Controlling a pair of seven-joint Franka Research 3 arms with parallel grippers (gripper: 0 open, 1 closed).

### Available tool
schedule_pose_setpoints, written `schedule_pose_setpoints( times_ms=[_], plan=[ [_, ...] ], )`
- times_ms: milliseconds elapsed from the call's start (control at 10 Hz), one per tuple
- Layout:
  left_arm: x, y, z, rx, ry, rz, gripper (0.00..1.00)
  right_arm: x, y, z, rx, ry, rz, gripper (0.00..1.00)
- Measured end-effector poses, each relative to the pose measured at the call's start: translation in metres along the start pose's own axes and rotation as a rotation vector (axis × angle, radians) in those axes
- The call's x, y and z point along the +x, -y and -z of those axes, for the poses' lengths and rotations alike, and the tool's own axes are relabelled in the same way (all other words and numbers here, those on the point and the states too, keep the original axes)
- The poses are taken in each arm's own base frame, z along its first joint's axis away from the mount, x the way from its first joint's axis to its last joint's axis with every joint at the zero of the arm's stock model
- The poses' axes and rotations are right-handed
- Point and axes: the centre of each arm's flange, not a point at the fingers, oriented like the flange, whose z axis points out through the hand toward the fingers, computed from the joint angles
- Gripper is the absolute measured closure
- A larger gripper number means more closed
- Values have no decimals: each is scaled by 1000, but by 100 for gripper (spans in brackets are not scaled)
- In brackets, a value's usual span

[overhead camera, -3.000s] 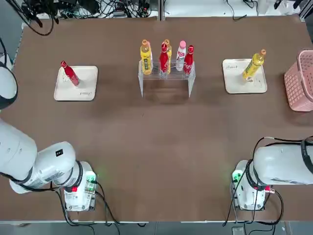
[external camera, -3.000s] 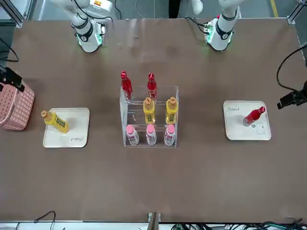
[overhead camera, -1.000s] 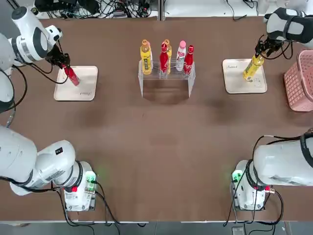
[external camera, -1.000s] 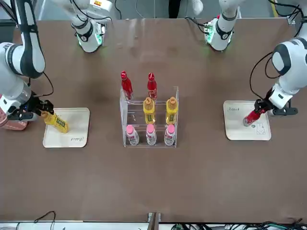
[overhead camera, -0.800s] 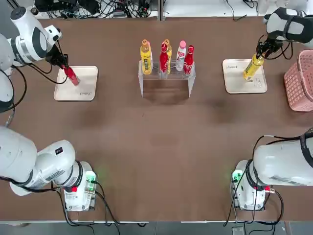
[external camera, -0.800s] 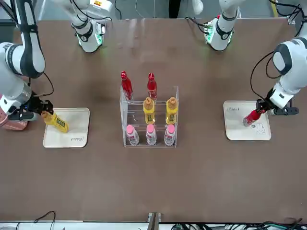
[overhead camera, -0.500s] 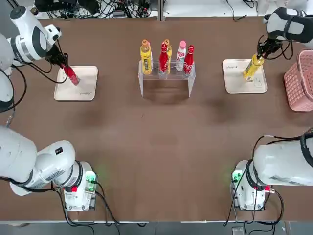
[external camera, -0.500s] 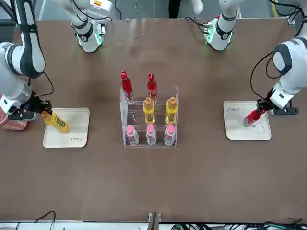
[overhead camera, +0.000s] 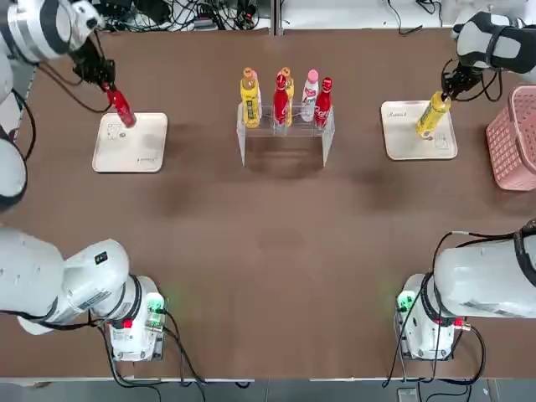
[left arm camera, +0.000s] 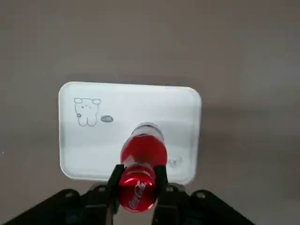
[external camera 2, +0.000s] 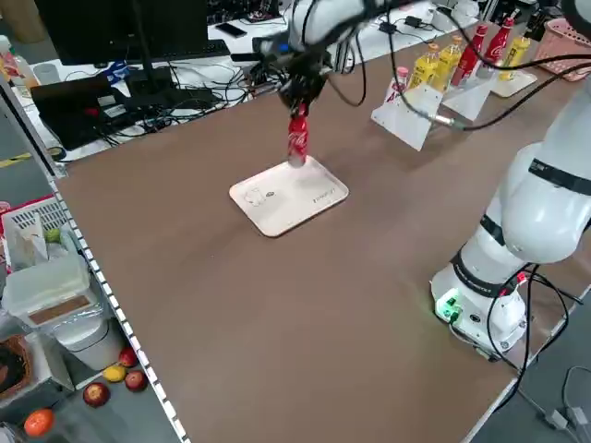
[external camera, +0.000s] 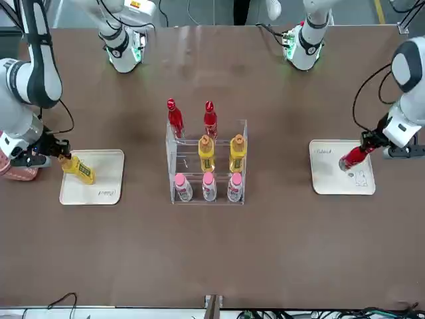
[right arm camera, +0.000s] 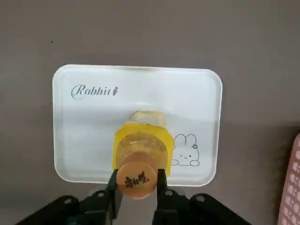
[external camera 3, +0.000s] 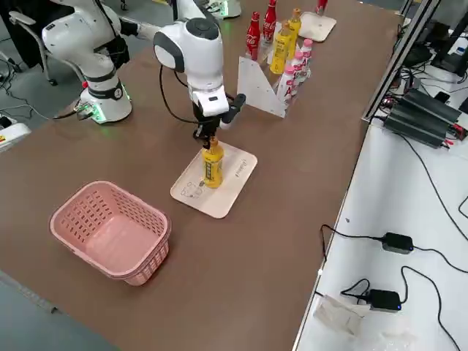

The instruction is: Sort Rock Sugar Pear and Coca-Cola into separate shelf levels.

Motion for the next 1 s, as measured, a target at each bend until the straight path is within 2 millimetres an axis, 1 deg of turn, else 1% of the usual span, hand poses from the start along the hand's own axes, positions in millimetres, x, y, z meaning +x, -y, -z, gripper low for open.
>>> schedule_pose_setpoints(
  times_ms=[100,200,300,600,700,800,900,1000],
  plan=[
    [-3,-39,33,11,20,18,68,0,0,0,0,-1,-4,68],
    [-9,-71,63,8,23,49,68,0,0,0,5,-3,-15,68],
    [-16,-101,85,-9,23,87,68,0,1,0,18,-7,-28,68],
    [-43,-207,138,-13,11,193,68,2,0,3,31,-12,-42,68],
    [-55,-240,153,-14,-2,218,68,3,1,5,32,-8,-40,68],
    [-69,-274,160,-15,-12,237,68,4,3,7,35,1,-28,68],
    [-82,-303,165,-20,-22,256,68,8,9,15,41,21,-5,68],
    [-93,-324,170,-25,-30,272,68,15,19,31,48,41,20,68]
  ],
)
